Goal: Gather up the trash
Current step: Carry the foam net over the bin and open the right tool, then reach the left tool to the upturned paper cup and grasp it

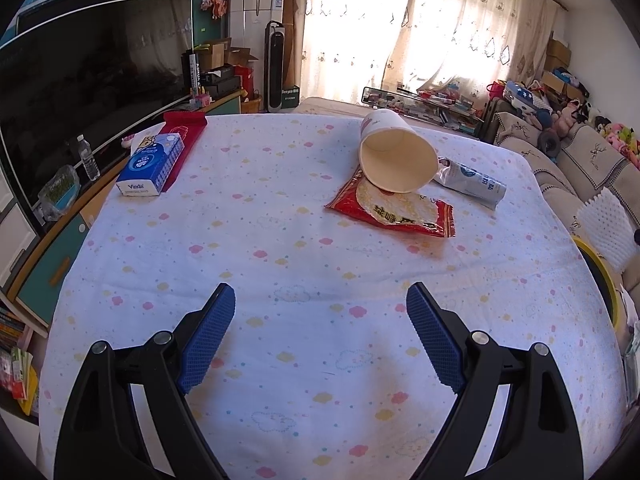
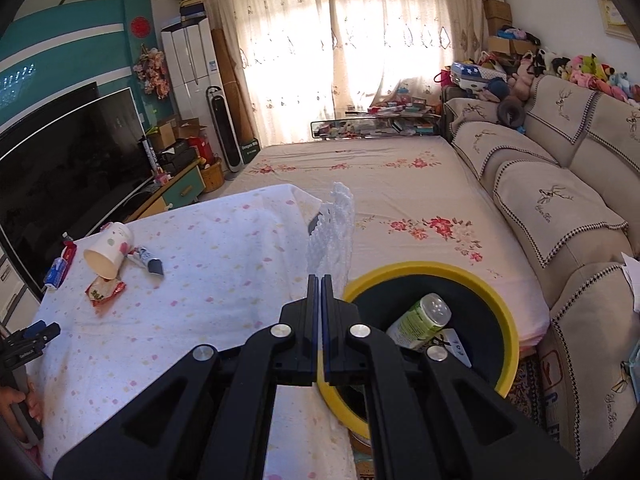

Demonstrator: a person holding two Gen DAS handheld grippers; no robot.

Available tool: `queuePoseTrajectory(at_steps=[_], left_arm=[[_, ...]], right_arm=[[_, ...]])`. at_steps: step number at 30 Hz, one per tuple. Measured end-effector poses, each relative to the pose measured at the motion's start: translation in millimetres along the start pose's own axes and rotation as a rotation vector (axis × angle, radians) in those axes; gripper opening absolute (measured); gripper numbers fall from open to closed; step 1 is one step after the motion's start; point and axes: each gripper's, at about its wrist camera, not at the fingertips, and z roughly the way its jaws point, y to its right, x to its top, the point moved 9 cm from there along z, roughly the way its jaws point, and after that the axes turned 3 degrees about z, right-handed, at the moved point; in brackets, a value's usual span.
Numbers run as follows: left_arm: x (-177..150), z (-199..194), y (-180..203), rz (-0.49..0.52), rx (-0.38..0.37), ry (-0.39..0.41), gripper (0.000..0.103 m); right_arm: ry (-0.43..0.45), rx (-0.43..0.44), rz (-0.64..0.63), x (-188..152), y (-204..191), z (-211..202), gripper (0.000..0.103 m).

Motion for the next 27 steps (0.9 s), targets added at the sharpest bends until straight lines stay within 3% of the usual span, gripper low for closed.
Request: queuePoseTrajectory(at_steps=[4, 7, 17, 27], left_arm=[[-0.3, 0.7, 1.0, 0.004, -0.002, 0.000, 0.086], [-0.9, 1.5, 1.9, 0.006, -0.003, -0.003, 0.086], [4.7, 5.7, 14.4, 0.010, -0.023, -0.040, 0.086], [70.8, 25.9, 40.4, 0.097, -0.005, -0.027, 0.086]], right_arm=[[-0.045, -0.085, 0.039, -19.3, 26.5, 20.9, 0.004], [-0.046, -0.126, 0.039, -28.2, 32.1, 25.0, 0.027], [0.001, -0.057, -0.007, -20.3, -4.7, 16.5, 0.028], [0.011, 0.027, 0.017, -18.3, -19.7, 12.1, 0.032]])
